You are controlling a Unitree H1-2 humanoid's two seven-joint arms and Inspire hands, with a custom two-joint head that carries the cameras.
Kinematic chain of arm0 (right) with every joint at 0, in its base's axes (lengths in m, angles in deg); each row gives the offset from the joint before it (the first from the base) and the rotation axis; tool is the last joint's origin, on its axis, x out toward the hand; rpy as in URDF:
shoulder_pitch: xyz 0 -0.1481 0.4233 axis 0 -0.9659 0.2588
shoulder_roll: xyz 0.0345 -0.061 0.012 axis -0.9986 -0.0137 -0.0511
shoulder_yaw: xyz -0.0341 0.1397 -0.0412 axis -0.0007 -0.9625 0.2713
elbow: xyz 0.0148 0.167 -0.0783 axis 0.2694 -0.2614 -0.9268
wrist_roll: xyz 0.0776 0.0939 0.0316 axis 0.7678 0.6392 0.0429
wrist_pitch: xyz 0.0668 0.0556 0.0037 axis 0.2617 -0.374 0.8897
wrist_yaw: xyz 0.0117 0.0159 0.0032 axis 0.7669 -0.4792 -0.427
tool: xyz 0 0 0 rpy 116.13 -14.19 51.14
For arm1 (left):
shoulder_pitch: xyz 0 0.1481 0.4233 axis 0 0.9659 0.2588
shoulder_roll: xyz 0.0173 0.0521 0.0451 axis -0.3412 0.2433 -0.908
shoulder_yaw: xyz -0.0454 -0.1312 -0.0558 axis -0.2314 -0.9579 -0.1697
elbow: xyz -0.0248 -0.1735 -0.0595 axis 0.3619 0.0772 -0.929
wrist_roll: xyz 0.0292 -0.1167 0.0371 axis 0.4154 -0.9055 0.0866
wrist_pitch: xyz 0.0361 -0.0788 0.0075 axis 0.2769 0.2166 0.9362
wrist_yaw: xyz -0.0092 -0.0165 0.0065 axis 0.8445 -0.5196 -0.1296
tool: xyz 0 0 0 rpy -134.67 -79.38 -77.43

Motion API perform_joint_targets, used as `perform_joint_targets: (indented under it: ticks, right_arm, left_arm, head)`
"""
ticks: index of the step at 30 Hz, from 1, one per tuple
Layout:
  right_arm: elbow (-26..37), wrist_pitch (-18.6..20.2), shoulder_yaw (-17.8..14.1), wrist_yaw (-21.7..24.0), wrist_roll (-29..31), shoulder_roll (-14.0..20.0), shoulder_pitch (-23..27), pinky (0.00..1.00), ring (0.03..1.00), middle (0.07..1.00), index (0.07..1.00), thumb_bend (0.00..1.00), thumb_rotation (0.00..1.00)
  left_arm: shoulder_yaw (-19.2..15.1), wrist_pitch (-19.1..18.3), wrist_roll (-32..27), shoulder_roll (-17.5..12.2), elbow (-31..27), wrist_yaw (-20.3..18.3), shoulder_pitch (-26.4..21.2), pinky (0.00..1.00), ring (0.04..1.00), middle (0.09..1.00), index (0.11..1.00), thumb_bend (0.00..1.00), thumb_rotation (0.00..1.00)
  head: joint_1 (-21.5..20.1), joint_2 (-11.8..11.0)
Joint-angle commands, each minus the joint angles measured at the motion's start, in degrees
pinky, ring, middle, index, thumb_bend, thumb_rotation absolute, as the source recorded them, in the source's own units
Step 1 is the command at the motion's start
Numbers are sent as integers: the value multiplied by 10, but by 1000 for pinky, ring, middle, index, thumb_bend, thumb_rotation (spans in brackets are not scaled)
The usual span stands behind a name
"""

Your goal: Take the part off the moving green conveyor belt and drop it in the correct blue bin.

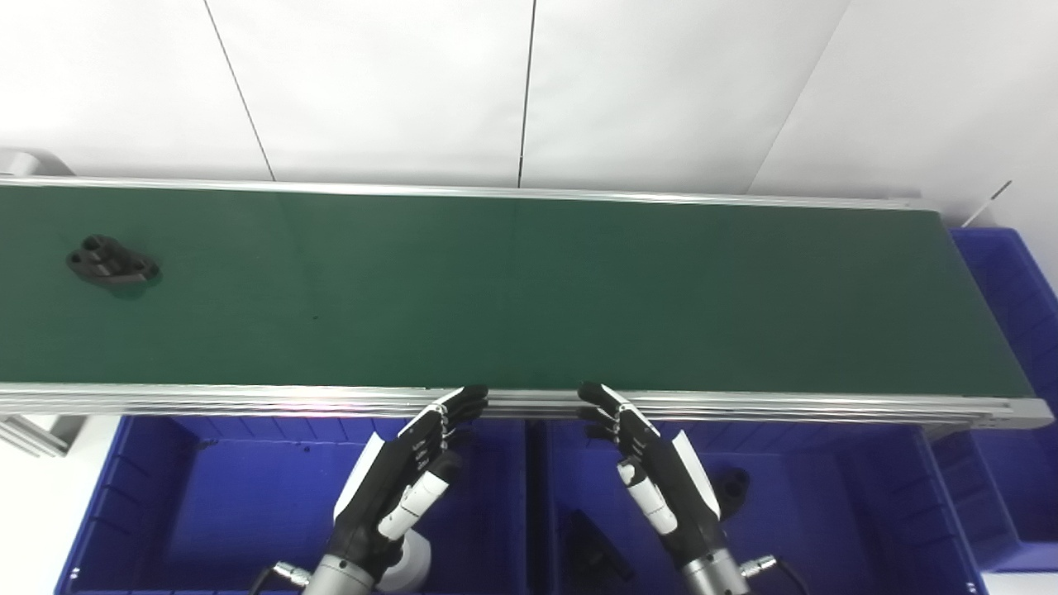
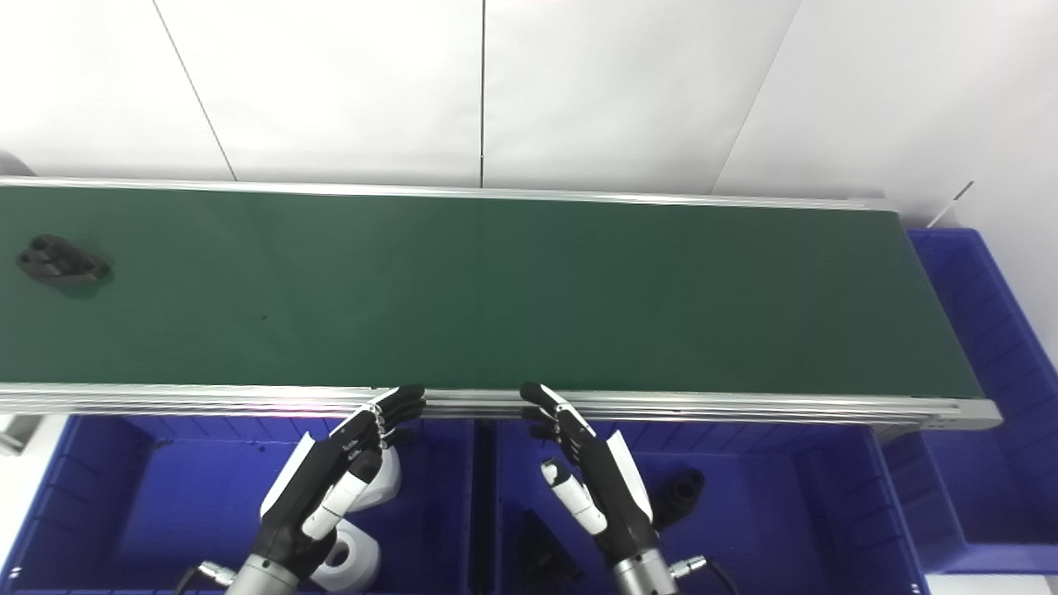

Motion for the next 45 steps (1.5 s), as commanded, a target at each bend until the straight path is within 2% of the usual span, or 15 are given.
perform_joint_targets:
  ticks: [1,5,18,27,29,31,35,39,42,43,44,45]
  right_arm:
    - [1,-41,1,-2,4,-1,4,800,846,893,880,800,996]
    - [2,-40,2,0,6,-1,3,805,845,896,880,800,991]
    - [0,-40,2,3,7,3,0,797,844,891,884,807,996]
    - [-5,-37,3,3,7,5,1,789,839,884,885,820,995]
    - [-12,-42,3,3,7,5,1,790,840,881,884,822,991]
    - [-31,-60,3,1,8,6,4,791,837,877,885,820,990]
    - [-57,-73,3,-1,14,10,8,795,833,881,888,830,989]
    - [-70,-73,1,-1,17,14,13,792,840,888,881,822,990]
    - [-78,-73,1,-2,23,18,18,790,832,890,868,779,977]
    - [-83,-73,1,0,28,20,20,789,832,890,867,776,976]
    - [-86,-73,1,0,31,21,22,789,831,890,865,782,974]
    - [-92,-73,1,1,35,22,23,789,831,890,865,785,973]
  left_arm:
    - [1,26,2,2,-7,-1,-6,849,893,874,856,622,856]
    - [1,17,1,0,-5,-2,-8,856,899,879,855,634,855]
    - [-1,42,7,0,12,0,-13,846,893,879,853,622,851]
    - [0,39,20,2,14,2,-12,830,886,873,850,639,861]
    - [0,44,21,3,20,3,-12,824,884,873,851,633,858]
    - [1,54,23,4,32,3,-12,827,884,876,852,631,859]
    - [2,86,28,8,66,7,-16,818,878,869,848,639,858]
    - [4,105,27,14,93,6,-22,821,879,865,839,655,846]
    - [5,113,33,18,108,9,-26,816,878,867,838,659,842]
    - [5,115,35,21,112,10,-26,814,878,867,838,659,841]
    - [5,116,36,23,115,11,-27,808,872,865,836,651,833]
    - [5,118,40,25,120,13,-28,806,870,864,836,648,831]
  head:
    - [-1,0]
    - [0,1]
    - [2,-6]
    - [5,-14]
    - [6,-22]
    - [14,-49]
    - [33,-79]
    - [46,-92]
    - [52,-99]
    - [59,-112]
    - [59,-112]
    - [64,-128]
